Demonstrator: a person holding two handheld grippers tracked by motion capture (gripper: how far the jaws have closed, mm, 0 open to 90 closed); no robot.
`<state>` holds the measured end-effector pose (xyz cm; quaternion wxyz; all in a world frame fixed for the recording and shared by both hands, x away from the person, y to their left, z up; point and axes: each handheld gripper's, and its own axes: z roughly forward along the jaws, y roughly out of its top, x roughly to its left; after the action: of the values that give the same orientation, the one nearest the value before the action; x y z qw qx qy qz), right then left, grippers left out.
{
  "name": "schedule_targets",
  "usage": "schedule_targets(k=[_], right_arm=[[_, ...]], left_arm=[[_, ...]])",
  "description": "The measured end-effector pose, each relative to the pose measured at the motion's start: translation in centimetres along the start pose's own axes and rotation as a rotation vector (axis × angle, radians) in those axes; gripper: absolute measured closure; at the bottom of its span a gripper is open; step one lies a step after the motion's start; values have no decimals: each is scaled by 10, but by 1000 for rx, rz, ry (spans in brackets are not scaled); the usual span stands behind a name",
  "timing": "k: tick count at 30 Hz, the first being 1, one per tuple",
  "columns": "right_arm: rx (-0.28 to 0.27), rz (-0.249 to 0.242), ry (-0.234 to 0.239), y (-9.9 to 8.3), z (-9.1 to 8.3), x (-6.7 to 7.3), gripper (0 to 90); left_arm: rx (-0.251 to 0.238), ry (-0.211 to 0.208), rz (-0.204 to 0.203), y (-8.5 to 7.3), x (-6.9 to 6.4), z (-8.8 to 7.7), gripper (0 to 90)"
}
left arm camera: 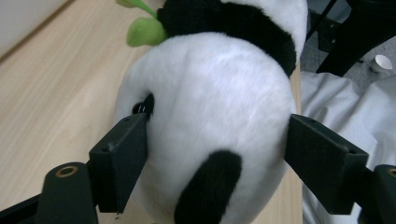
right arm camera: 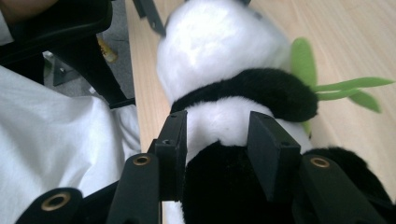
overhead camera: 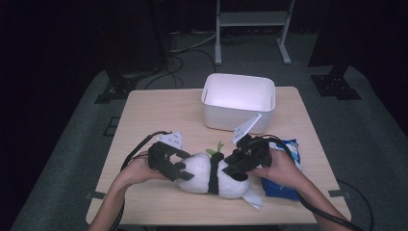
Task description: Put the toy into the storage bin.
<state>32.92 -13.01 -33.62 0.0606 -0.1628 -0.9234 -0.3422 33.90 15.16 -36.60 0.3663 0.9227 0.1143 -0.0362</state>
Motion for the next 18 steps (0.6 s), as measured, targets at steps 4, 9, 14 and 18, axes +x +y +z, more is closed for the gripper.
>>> schedule_targets(k=[4,9,14,18], right_arm=[[15,-23,-5,15,3,-4,569],[35,-22,1,32,12,-16,570],[69,-29,0,46,20,-30,570],[107,-13,2,54,29,-43,570]], left_arm=[[-9,-8,9,-3,0,1,224],[-12,-13,27,-4,-3,3,226],[-10,-15,30,-5,-4,3,226],[-4,-18,38,-5,-6,2,225]])
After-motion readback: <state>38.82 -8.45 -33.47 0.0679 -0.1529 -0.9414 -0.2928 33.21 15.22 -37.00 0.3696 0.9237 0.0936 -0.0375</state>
